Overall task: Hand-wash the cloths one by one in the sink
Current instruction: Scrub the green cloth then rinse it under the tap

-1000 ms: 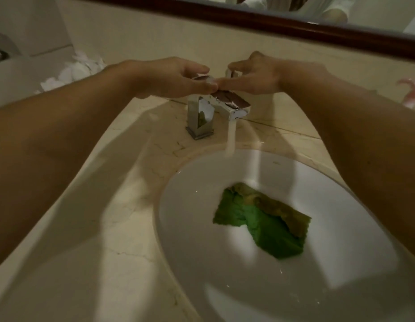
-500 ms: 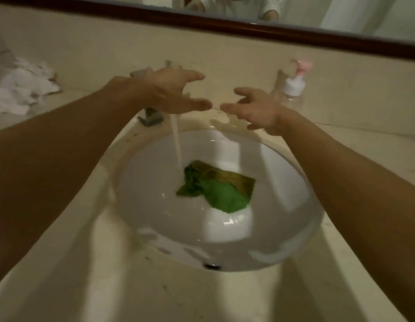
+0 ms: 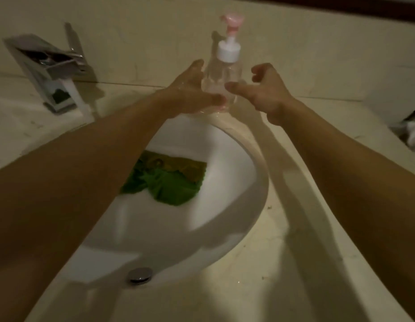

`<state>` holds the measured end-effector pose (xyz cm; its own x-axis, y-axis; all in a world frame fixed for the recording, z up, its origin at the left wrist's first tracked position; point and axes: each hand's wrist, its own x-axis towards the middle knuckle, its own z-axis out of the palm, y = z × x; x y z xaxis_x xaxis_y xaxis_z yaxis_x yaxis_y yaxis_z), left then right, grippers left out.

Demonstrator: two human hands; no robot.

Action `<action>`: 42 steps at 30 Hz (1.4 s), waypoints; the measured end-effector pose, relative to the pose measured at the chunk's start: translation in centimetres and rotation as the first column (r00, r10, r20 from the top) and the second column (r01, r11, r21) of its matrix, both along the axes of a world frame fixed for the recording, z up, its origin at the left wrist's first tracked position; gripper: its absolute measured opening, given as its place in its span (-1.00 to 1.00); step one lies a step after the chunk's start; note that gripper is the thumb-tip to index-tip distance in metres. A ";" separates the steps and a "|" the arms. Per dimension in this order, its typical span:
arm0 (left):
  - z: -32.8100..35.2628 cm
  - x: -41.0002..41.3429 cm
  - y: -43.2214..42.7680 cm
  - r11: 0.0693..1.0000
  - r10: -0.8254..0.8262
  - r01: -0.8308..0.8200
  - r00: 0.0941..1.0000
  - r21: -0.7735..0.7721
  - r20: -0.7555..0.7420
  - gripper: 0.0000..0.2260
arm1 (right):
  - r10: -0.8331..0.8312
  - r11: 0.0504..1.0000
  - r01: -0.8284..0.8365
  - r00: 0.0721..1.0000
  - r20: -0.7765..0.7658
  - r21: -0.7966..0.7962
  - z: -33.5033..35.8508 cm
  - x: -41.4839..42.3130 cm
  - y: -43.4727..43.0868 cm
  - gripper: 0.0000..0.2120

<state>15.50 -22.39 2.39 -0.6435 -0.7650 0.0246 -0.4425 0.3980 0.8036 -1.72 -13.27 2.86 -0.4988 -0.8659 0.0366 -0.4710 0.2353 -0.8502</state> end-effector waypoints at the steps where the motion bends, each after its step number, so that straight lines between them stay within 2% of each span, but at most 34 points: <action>1: -0.6 -0.5 -0.3 1.000 -0.005 0.006 0.999 0.018 -0.034 -0.22 | 0.042 0.999 -0.042 0.999 -0.008 -0.007 -0.2 -0.1 -0.7 -0.14; 3: -1.2 -1.3 -0.5 0.999 -0.037 0.038 0.996 0.004 -0.080 -0.60 | 0.120 0.992 -0.120 0.993 -0.005 -0.026 -0.5 -0.1 -2.0 -0.14; 6: -1.5 -1.8 0.2 1.000 -0.018 0.022 0.983 0.019 -0.185 -0.63 | 0.100 0.992 -0.098 0.995 0.013 -0.080 -0.7 0.4 -3.5 -0.35; 9: -1.1 -1.0 1.7 1.000 0.001 0.004 0.967 0.016 -0.256 -0.66 | 0.098 0.991 -0.098 0.995 -0.009 -0.092 -0.4 1.6 -3.2 -0.32; 10: -1.3 -0.5 2.2 1.000 0.016 -0.012 0.969 0.019 -0.248 -0.63 | 0.100 0.992 -0.102 0.995 -0.020 -0.081 -0.2 2.2 -2.7 -0.31; 13: -1.9 1.6 4.1 0.996 0.090 -0.088 0.972 0.018 -0.217 -0.32 | 0.091 0.996 -0.091 0.996 -0.003 0.002 0.1 4.7 -0.6 -0.32; 16: -3.9 4.4 5.8 0.989 0.140 -0.131 0.977 0.065 -0.163 -0.29 | 0.082 0.994 -0.082 0.997 0.002 0.070 -0.9 8.0 1.6 -0.33; 20: -6.7 8.5 8.9 0.984 0.146 -0.135 0.985 0.113 -0.091 -0.20 | 0.103 0.994 -0.102 0.993 -0.049 0.030 -3.3 12.7 3.8 0.14; 23: -8.0 11.1 10.1 0.980 0.158 -0.151 0.987 0.131 -0.044 -0.22 | 0.108 0.994 -0.109 0.991 -0.073 -0.007 -5.2 15.1 5.2 0.22; 25: -8.4 12.6 10.5 0.973 0.137 -0.130 0.990 0.188 -0.026 -0.21 | 0.116 0.993 -0.117 0.989 -0.087 -0.010 -5.8 16.0 5.7 0.18; 30: -8.7 14.4 11.0 0.950 0.094 -0.101 0.995 0.297 0.039 -0.15 | 0.187 0.982 -0.185 0.978 -0.089 0.031 -5.8 16.8 5.9 -0.16; 31: -8.8 14.5 11.1 0.946 0.085 -0.096 0.995 0.309 0.047 -0.16 | 0.193 0.981 -0.191 0.978 -0.084 0.034 -5.9 16.8 5.8 -0.23; 33: -9.0 14.5 11.4 0.942 0.086 -0.098 0.995 0.320 0.052 -0.30 | 0.202 0.979 -0.200 0.978 -0.054 0.049 -6.2 16.8 5.5 -0.32; 36: -9.4 14.3 11.5 0.933 0.092 -0.102 0.995 0.346 0.046 -0.46 | 0.210 0.975 -0.205 0.976 -0.055 0.082 -6.8 16.9 5.1 -0.37; 40: -9.6 14.3 11.0 0.931 0.074 -0.085 0.996 0.355 0.046 -0.36 | 0.176 0.983 -0.171 0.982 -0.071 0.072 -7.8 17.4 4.4 -0.41; 42: -9.8 14.2 10.9 0.931 0.095 -0.106 0.994 0.348 0.050 -0.35 | 0.161 0.986 -0.159 0.986 -0.049 0.048 -8.3 17.7 4.3 -0.37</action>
<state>29.72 -11.51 -7.41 -0.5588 -0.7823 -0.2752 -0.4930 0.0465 0.8688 15.94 -8.99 -5.43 -0.3523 -0.9357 0.0192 -0.5496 0.1902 -0.8135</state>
